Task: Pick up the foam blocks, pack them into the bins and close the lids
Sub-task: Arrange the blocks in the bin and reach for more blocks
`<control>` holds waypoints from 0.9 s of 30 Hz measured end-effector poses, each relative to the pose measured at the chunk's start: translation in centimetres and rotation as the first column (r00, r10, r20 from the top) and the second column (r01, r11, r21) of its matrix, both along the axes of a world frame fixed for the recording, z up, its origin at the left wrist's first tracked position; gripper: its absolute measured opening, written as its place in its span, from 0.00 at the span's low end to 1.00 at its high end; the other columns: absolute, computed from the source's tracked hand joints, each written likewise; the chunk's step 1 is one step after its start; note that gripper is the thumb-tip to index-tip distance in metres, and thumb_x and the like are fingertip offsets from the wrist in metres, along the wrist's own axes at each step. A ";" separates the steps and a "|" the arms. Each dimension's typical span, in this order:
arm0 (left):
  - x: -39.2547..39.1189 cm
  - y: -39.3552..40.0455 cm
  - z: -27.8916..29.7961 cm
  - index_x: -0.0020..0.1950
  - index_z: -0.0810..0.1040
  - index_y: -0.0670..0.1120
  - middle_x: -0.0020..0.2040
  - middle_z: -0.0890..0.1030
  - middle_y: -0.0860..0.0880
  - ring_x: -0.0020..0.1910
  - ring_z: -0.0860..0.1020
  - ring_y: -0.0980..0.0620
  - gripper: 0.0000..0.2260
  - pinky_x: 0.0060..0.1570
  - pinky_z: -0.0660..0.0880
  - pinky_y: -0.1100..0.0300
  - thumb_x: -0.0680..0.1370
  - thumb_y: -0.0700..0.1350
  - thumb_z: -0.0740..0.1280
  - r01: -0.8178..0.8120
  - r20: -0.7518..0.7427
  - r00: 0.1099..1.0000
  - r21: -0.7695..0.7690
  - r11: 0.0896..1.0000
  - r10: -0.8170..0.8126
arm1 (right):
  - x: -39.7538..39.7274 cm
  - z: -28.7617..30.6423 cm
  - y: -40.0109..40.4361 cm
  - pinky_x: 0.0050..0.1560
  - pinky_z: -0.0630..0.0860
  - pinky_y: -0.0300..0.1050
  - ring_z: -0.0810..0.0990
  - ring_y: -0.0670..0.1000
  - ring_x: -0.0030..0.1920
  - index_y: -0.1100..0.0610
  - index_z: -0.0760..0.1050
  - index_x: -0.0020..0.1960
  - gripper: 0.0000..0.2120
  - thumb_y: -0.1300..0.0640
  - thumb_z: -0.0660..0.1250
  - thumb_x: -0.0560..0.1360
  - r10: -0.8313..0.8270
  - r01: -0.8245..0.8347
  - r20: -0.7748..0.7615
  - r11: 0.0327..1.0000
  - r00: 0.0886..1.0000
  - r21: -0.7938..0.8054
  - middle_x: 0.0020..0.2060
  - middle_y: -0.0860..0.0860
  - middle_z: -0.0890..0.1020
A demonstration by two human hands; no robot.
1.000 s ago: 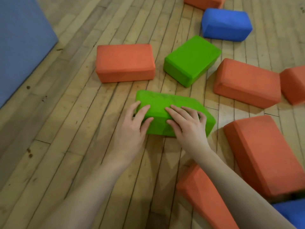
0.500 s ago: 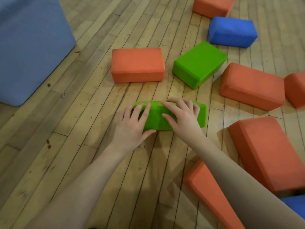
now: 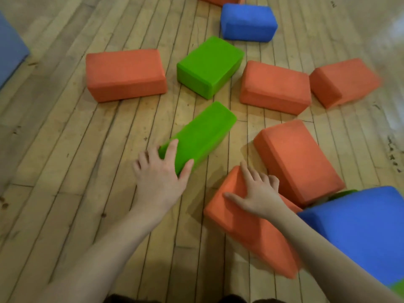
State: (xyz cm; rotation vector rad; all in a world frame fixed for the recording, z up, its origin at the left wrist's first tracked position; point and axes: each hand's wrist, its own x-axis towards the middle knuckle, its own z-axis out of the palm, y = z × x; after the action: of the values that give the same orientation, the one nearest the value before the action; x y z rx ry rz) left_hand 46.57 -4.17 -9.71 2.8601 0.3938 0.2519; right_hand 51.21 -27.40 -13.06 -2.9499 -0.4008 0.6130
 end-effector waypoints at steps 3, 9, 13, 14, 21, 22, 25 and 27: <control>0.4 -0.4 -0.4 0.69 0.68 0.42 0.61 0.73 0.35 0.53 0.73 0.34 0.32 0.52 0.70 0.42 0.73 0.62 0.64 0.045 -0.055 0.998 0.135 0.990 -0.038 | -0.4 -0.6 -0.2 0.66 0.57 0.60 0.64 0.61 0.68 0.47 0.40 0.76 0.46 0.26 0.53 0.69 -0.001 0.001 -0.006 1.000 1.000 0.030 0.72 0.54 0.61; -0.4 -0.4 -0.2 0.71 0.69 0.50 0.59 0.72 0.34 0.50 0.73 0.35 0.26 0.48 0.69 0.42 0.75 0.57 0.64 0.081 0.014 0.996 0.161 0.984 -0.084 | -0.7 -0.8 0.6 0.65 0.57 0.54 0.65 0.59 0.65 0.47 0.47 0.76 0.46 0.26 0.59 0.67 -0.010 -0.010 0.115 0.984 0.993 0.178 0.67 0.53 0.67; -0.3 0.9 0.6 0.71 0.69 0.50 0.59 0.72 0.35 0.50 0.72 0.34 0.25 0.49 0.68 0.41 0.75 0.58 0.63 0.015 0.037 0.999 0.170 0.985 -0.022 | 0.8 -0.6 2.8 0.65 0.56 0.53 0.65 0.57 0.65 0.49 0.53 0.75 0.43 0.30 0.63 0.68 -0.042 -0.004 0.180 0.968 0.983 0.249 0.66 0.52 0.68; -0.1 1.3 0.8 0.70 0.70 0.50 0.59 0.72 0.35 0.49 0.72 0.35 0.25 0.49 0.68 0.41 0.75 0.58 0.63 0.000 0.039 0.999 0.177 0.984 -0.007 | 1.3 -0.5 3.6 0.64 0.56 0.53 0.65 0.57 0.65 0.49 0.54 0.75 0.42 0.31 0.63 0.68 -0.038 -0.015 0.202 0.967 0.979 0.253 0.65 0.52 0.69; -1.5 2.5 0.0 0.70 0.71 0.49 0.59 0.74 0.35 0.49 0.74 0.34 0.26 0.49 0.70 0.40 0.75 0.58 0.63 -0.030 -0.006 0.999 0.172 0.985 0.032 | 1.3 -1.0 7.2 0.63 0.61 0.60 0.70 0.62 0.64 0.48 0.66 0.70 0.27 0.37 0.59 0.74 0.112 -0.165 0.295 0.974 0.949 0.158 0.67 0.57 0.69; -1.8 2.7 -0.2 0.70 0.70 0.49 0.59 0.74 0.35 0.49 0.75 0.34 0.26 0.49 0.71 0.40 0.75 0.58 0.62 -0.032 -0.014 0.999 0.170 0.985 0.035 | 0.8 -0.9 7.2 0.62 0.63 0.63 0.71 0.63 0.63 0.48 0.69 0.67 0.26 0.36 0.56 0.74 0.146 -0.204 0.319 0.966 0.937 0.159 0.66 0.58 0.71; -2.2 2.9 -0.2 0.71 0.69 0.49 0.59 0.73 0.35 0.48 0.75 0.34 0.26 0.48 0.71 0.41 0.75 0.58 0.61 -0.021 -0.033 0.999 0.196 0.980 0.028 | -1.0 -0.5 7.4 0.65 0.59 0.66 0.64 0.64 0.70 0.46 0.66 0.70 0.36 0.27 0.53 0.68 0.269 -0.311 0.263 0.941 0.927 0.134 0.71 0.58 0.66; -2.3 2.8 -0.1 0.71 0.69 0.49 0.59 0.73 0.35 0.48 0.75 0.35 0.26 0.48 0.71 0.41 0.75 0.58 0.61 -0.013 -0.036 0.999 0.198 0.980 0.020 | -1.9 -0.6 7.4 0.69 0.42 0.67 0.44 0.62 0.75 0.46 0.50 0.76 0.47 0.24 0.56 0.64 0.333 -0.338 0.084 0.940 0.939 0.050 0.76 0.56 0.47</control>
State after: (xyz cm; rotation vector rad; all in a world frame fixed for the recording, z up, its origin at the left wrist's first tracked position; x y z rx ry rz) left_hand 44.31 -1.40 -9.83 3.0619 0.4218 0.2527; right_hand 49.28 -20.04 -13.62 -2.8683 -0.9273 0.5100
